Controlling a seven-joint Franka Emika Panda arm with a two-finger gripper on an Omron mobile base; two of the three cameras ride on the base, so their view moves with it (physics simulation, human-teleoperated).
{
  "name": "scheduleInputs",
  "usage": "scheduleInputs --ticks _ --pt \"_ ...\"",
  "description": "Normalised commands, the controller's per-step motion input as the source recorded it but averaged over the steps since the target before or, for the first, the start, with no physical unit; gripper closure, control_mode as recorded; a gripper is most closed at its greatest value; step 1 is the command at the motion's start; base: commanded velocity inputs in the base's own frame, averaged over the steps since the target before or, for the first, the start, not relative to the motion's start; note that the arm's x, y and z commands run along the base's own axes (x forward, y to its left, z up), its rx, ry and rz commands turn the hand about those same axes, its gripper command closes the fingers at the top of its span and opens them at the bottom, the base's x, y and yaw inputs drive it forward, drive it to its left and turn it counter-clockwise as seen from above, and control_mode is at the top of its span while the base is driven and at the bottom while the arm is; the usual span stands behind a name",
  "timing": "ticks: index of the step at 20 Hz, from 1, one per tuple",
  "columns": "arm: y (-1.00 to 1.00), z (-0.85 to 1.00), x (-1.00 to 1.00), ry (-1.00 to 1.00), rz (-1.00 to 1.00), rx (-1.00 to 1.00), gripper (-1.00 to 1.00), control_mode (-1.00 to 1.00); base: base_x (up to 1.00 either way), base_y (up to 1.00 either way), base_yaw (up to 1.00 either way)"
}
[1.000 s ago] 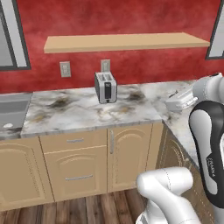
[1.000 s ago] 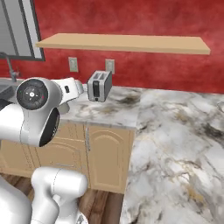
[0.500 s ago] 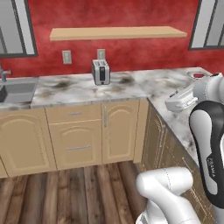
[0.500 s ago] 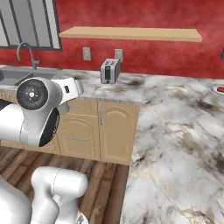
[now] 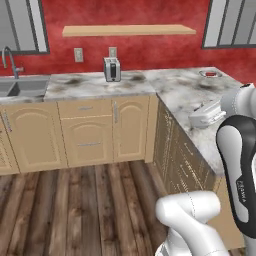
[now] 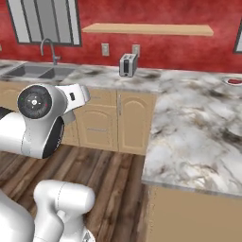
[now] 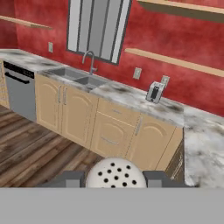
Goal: Retrieve the shaker from the cabinet and place it next the steak on a plate on the dining table.
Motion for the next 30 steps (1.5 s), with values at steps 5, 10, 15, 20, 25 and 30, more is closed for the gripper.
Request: scheduleInputs --ticks 5,10,15,20,25,30 --pt "0.0 0.0 0.0 0.0 0.0 0.0 1.0 1.0 -0.95 0.0 0.02" --pt "0.0 0.0 0.0 0.0 0.0 0.0 1.0 1.0 -0.37 -0.43 0.01" --pt "0.0 0.0 0.0 0.0 0.0 0.0 1.0 1.0 -0.04 -0.83 0.04" --pt "0.0 0.0 0.0 0.0 0.0 0.0 1.0 1.0 -0.03 -1.0 0.06" --pt "0.0 0.0 0.0 0.0 0.0 0.0 1.0 1.0 -0.09 -1.0 0.06" --pt "0.0 0.0 0.0 0.0 0.0 0.0 1.0 1.0 -0.06 -1.0 0.06"
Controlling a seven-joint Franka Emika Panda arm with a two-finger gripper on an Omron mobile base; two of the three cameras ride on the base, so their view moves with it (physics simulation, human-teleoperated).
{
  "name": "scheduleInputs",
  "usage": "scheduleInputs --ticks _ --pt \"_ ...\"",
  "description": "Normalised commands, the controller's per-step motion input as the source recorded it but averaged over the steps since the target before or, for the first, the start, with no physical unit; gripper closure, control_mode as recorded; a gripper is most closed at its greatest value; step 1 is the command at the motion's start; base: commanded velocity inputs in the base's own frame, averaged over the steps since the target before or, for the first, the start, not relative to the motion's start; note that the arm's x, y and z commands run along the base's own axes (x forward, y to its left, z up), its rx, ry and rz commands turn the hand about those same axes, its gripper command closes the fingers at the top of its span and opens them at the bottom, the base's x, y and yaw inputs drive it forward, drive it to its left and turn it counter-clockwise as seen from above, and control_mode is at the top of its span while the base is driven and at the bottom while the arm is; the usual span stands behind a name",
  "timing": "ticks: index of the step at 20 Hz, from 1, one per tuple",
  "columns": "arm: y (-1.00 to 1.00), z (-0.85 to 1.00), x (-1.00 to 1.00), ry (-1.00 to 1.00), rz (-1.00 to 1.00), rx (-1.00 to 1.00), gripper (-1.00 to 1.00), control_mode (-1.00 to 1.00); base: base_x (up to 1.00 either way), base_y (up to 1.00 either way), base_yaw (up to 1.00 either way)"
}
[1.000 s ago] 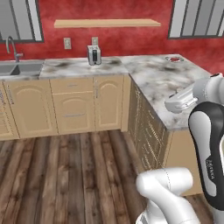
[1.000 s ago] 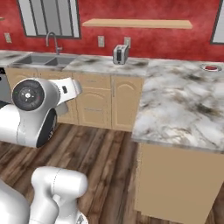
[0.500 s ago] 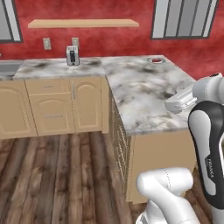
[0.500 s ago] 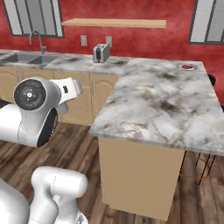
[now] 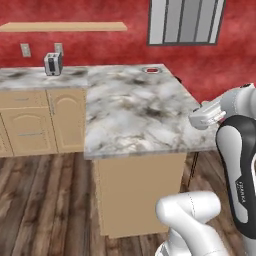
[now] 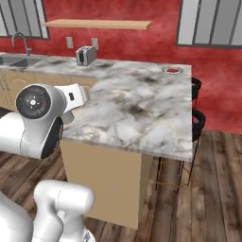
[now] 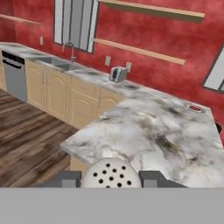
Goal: Retrieve the shaker from the cabinet and place it next the steak on a plate on the dining table.
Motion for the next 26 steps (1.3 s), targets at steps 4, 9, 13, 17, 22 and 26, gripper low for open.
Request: scheduleInputs --ticks 4,9,13,17,22,26 --pt "0.0 0.0 0.0 0.0 0.0 0.0 1.0 1.0 -0.03 -1.0 0.04" --pt "0.0 0.0 0.0 0.0 0.0 0.0 1.0 1.0 0.0 -1.0 0.03" --pt "0.0 0.0 0.0 0.0 0.0 0.0 1.0 1.0 0.0 -1.0 0.02" --pt "0.0 0.0 0.0 0.0 0.0 0.0 1.0 1.0 0.0 -1.0 0.02" --pt "0.0 0.0 0.0 0.0 0.0 0.0 1.0 1.0 0.0 -1.0 0.03" --pt "0.0 0.0 0.0 0.0 0.0 0.0 1.0 1.0 0.08 -1.0 0.07"
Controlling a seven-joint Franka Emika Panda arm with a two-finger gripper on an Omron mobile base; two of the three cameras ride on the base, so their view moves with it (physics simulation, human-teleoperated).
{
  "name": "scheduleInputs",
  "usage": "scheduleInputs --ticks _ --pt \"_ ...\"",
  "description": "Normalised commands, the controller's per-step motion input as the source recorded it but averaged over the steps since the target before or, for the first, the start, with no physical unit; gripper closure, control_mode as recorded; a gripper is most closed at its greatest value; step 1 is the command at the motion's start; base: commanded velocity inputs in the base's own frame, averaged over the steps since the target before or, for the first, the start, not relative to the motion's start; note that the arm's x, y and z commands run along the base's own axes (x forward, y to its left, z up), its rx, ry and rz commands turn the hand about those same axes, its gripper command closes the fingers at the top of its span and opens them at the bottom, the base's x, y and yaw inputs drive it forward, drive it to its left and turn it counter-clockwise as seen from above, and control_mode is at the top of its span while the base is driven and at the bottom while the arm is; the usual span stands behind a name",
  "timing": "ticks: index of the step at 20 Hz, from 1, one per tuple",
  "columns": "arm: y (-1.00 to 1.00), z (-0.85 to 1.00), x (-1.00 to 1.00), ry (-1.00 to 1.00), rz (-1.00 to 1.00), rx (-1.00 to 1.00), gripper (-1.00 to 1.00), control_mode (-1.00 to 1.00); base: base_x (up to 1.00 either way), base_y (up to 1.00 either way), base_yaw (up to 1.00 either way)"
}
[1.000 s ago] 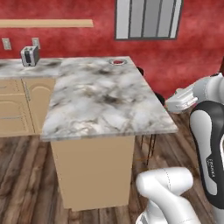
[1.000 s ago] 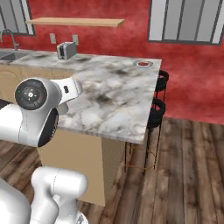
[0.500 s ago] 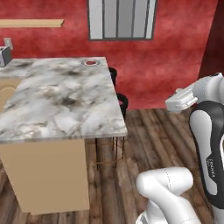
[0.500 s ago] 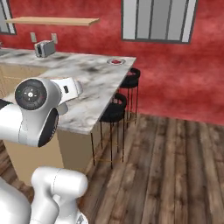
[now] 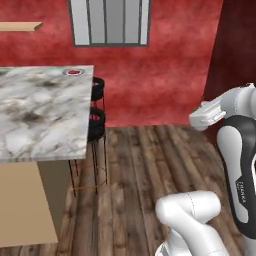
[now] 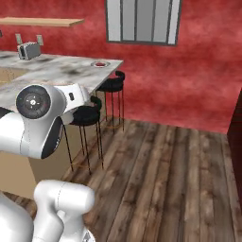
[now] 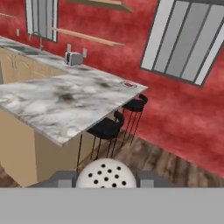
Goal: Retrieve the shaker from the cabinet and place it next the steak on a plate on the dining table.
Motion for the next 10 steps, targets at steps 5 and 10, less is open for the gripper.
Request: scheduleInputs --ticks 5,10 --pt "0.0 0.0 0.0 0.0 0.0 0.0 1.0 1.0 0.5 -0.83 0.17" --pt "0.0 0.0 0.0 0.0 0.0 0.0 1.0 1.0 0.74 -0.58 0.29"
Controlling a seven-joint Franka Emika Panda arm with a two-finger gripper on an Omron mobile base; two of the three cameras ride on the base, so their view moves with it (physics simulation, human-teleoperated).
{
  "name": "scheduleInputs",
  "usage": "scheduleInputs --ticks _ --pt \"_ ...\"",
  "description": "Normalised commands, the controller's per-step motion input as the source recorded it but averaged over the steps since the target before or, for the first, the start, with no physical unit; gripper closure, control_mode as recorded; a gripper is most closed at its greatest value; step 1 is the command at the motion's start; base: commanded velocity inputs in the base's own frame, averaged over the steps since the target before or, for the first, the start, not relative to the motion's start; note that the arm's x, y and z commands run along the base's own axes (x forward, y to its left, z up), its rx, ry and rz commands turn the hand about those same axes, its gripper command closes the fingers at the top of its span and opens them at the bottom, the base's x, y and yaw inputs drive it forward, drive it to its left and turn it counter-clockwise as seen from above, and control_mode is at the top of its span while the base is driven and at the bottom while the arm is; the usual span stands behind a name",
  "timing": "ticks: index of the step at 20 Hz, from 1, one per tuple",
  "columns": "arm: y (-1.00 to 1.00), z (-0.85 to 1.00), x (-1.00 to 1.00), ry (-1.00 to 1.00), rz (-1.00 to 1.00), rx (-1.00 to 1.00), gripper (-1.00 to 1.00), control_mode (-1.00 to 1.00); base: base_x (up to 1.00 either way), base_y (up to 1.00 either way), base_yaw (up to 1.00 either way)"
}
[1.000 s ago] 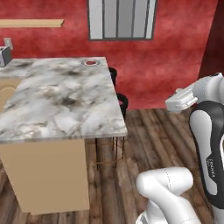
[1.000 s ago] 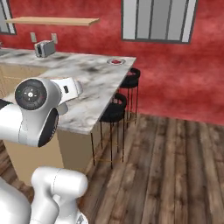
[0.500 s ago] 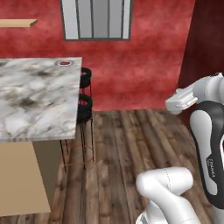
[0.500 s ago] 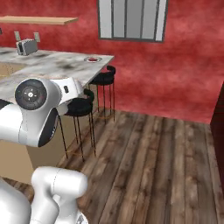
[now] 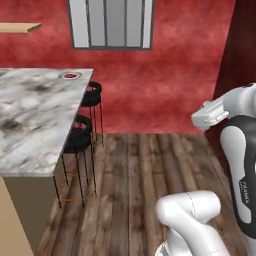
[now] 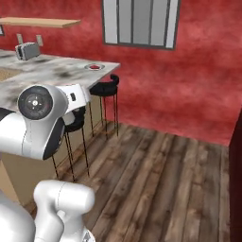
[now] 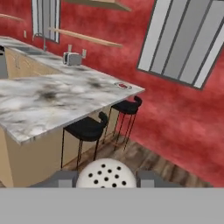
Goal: Retrieve the shaker from the cabinet and place it next the steak on a plate on the dining table.
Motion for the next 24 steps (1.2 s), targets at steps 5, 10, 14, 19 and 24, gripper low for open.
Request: scheduleInputs --ticks 5,10,14,19,24 --pt "0.0 0.0 0.0 0.0 0.0 0.0 1.0 1.0 0.83 -0.44 0.33" --pt "0.0 0.0 0.0 0.0 0.0 0.0 1.0 1.0 0.97 -0.39 0.33" --pt "0.0 0.0 0.0 0.0 0.0 0.0 1.0 1.0 0.94 -0.46 0.34" --pt "0.0 0.0 0.0 0.0 0.0 0.0 1.0 1.0 0.91 -0.43 0.36" --pt "0.0 0.0 0.0 0.0 0.0 0.0 1.0 1.0 0.85 -0.42 0.36"
